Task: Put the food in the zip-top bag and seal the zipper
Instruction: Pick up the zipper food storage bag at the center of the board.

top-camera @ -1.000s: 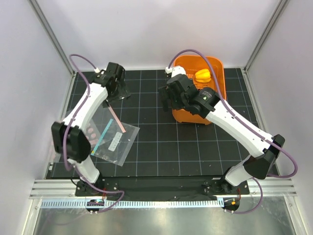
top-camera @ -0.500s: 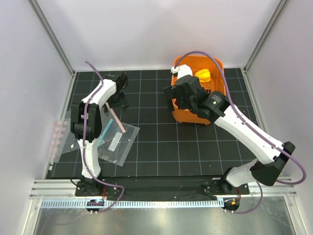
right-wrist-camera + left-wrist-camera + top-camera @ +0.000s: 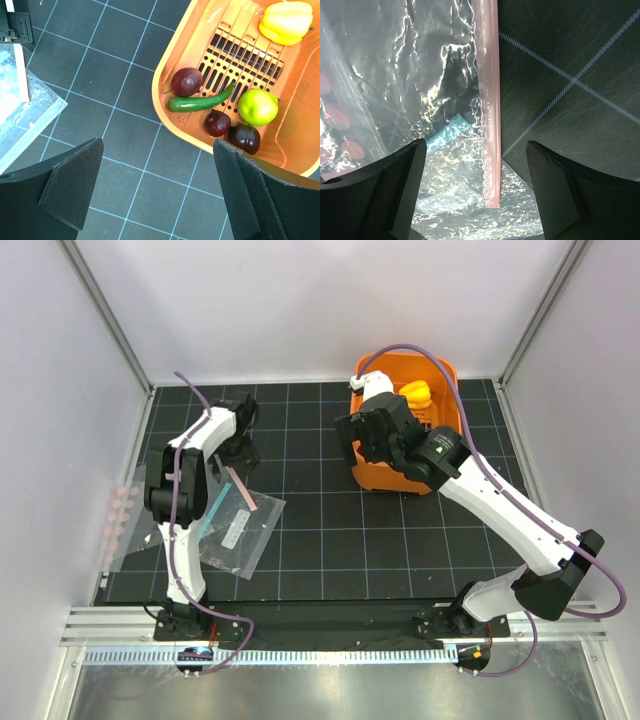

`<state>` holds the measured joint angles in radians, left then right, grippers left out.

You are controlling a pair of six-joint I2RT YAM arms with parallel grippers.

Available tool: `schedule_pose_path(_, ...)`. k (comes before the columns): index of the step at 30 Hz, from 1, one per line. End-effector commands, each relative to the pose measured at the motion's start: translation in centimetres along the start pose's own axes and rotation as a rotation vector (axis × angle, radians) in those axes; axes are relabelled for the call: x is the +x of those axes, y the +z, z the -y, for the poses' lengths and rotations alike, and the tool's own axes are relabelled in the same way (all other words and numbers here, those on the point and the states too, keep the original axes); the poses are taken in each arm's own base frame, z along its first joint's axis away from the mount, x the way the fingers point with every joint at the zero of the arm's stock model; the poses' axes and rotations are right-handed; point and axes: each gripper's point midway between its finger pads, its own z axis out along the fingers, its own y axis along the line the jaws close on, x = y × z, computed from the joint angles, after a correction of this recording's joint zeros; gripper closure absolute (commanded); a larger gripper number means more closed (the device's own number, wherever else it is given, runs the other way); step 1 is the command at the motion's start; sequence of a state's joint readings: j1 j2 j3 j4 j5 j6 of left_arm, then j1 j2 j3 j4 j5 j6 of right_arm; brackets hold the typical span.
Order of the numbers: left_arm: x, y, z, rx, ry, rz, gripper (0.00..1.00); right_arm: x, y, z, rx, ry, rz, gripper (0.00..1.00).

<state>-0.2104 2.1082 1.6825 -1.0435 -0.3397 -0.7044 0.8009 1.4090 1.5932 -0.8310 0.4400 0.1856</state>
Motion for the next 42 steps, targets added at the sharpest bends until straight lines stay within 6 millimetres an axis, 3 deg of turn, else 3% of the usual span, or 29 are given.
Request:
schedule_pose_path(1,-0.7,0.8,0.2,0.02,-0.056,0.025,0.16,-2.1,-1.2,0.3,-0.021,0.024,0.076,0.0)
schedule_pose_path(6,-0.1,1.9,0.0,0.048,-0.087,-0.004,0.18,-2.0,-1.3,0.2,-0.028,0.028,0.072,0.01)
schedule_pose_path(12,1.3,3.5,-0.2,0.07,-0.114,-0.07,0.28,-2.2,-1.5,-0.3,-0.058,0.038,0.08,0.0)
schedule_pose_path(15,1.8,4.0,-0.5,0.084,-0.136,-0.088,0.48,-2.1,-1.5,-0.3,-0.058,0.041,0.08,0.0)
schedule_pose_path(20,2.5,4.4,-0.8,0.093,-0.136,-0.1,0.63,-2.1,-1.5,-0.5,-0.067,0.055,0.078,0.0)
schedule_pose_path(25,2.6,4.3,-0.7,0.122,-0.1,-0.107,0.97,-2.2,-1.3,-1.3,-0.1,0.071,0.078,0.0)
schedule_pose_path(28,2.5,4.1,-1.1,0.121,-0.077,-0.098,1.0,-2.1,-1.0,-1.6,-0.111,0.087,0.072,0.0)
schedule_pose_path(31,1.8,3.0,-1.9,0.122,-0.068,-0.067,1.0,-1.9,-0.7,-2.2,-0.128,0.101,0.064,0.0)
schedule_pose_path(35,0.1,-0.5,-2.1,0.19,-0.054,0.014,1.0,-1.3,0.2,-3.7,-0.184,0.098,0.027,0.0)
schedule_pose_path(39,-1.0,-6.4,-0.4,0.417,-0.05,0.081,1.0,-1.8,0.7,-5.6,-0.27,0.136,0.013,0.04)
schedule_pose_path(40,-0.6,-8.1,1.3,0.546,-0.037,0.068,1.0,-2.6,0.8,-5.8,-0.291,0.173,0.025,0.05)
schedule_pose_path(42,-0.8,-11.7,2.3,0.691,-0.034,0.106,1.0,-3.0,0.9,-7.0,-0.378,0.21,0.011,0.06)
